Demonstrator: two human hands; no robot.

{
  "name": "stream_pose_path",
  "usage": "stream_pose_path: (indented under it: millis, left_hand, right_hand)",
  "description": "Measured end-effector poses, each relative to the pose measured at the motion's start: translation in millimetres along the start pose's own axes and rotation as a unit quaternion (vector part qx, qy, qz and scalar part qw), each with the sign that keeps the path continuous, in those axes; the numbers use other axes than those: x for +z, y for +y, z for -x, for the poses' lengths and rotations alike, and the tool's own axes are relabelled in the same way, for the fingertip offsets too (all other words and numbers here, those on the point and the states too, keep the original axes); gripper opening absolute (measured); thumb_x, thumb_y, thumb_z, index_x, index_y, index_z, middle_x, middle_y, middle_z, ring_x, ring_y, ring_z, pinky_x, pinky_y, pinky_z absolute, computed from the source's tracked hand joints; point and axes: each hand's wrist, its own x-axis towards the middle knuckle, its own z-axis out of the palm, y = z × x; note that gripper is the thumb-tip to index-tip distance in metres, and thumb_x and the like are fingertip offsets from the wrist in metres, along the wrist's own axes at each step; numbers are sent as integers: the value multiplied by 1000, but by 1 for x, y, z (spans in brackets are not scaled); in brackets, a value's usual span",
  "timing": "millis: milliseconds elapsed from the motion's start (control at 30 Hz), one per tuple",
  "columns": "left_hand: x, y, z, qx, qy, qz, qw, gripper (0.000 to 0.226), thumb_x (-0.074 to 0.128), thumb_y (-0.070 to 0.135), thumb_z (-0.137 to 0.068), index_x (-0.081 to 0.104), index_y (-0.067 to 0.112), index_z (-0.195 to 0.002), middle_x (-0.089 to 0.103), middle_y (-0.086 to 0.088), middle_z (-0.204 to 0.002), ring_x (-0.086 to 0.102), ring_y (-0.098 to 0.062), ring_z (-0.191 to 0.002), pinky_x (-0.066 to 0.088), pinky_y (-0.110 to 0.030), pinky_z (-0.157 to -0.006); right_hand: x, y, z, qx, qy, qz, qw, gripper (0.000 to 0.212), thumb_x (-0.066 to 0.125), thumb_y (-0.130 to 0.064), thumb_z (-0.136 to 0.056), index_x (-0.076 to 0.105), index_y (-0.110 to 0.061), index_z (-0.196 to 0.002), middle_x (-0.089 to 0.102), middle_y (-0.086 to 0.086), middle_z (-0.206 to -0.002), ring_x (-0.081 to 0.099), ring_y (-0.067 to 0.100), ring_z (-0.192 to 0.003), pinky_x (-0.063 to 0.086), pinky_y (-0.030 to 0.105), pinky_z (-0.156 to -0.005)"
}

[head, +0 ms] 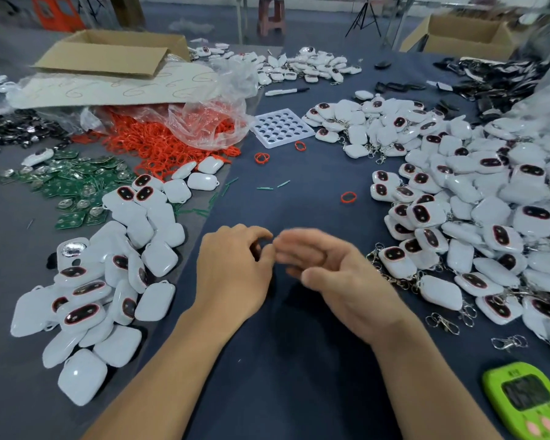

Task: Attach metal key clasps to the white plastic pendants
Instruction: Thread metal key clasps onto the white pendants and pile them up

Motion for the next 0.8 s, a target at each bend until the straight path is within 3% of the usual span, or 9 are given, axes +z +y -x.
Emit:
stream_pose_path:
  millis: [67,167,233,333,400,467,633,800]
  left_hand:
    - [-8,-6,-1,20,60,-71,996,17,69,30,-85,76,29,-100,71,8,-94,60,-23,-94,31,-35,-86]
    - [-32,-28,-10,-27,130,-163,978,33,73,31,-82,75,18,-113,67,-7,-125,54,-33,-118,30,-44,-99]
    - [-50,-47,-16,-79,123,-211,966,53,70,39,-85,64,12,-130,52,-17,-145,42,-37,-136,28,-48,-107]
    - [-72,-76,-22,-186,51,-204,960,81,56,60,-93,35,11,-154,25,-21,-163,19,-39,-152,21,-55,-120]
    - [-81,-89,-25,-251,-19,-176,952,90,42,69,-95,20,11,-160,21,-23,-165,16,-40,-153,21,-57,-121]
    - [-81,-94,-31,-271,-67,-145,949,92,36,72,-95,15,12,-161,31,-26,-159,27,-44,-147,29,-57,-117]
    - [-75,-81,-38,-193,-150,-129,961,80,48,70,-88,31,27,-154,44,-18,-148,40,-39,-137,39,-50,-108]
    - [-55,-60,-24,-94,-130,-119,980,73,51,65,-89,38,26,-149,50,-9,-140,41,-32,-133,39,-46,-108]
  right_hand:
    - [6,-1,-1,12,6,51,999,53,56,11,-83,79,-21,-117,75,11,-126,69,20,-118,54,31,-101]
    - [3,-1,-2,17,48,25,998,43,59,6,-81,82,-20,-107,78,13,-115,71,21,-106,56,30,-94]
    - [0,0,-2,24,52,-14,998,39,61,3,-82,83,-20,-105,78,13,-113,72,21,-104,57,31,-93]
    - [-2,-2,-4,33,48,-39,998,36,62,1,-83,83,-19,-104,78,14,-112,72,21,-104,57,30,-93]
    - [-2,-3,-5,37,46,-36,998,36,61,0,-84,83,-19,-105,78,14,-113,72,21,-104,57,30,-93]
    - [-2,-3,-5,40,45,-36,998,36,61,-1,-85,82,-19,-108,77,14,-114,72,21,-106,57,30,-94]
    - [-4,-3,-5,40,45,-48,997,35,63,-4,-86,81,-18,-112,77,14,-115,72,22,-107,57,31,-94]
    - [-4,-3,-5,42,54,-51,996,33,63,-4,-84,82,-18,-109,78,13,-111,73,21,-104,58,30,-92]
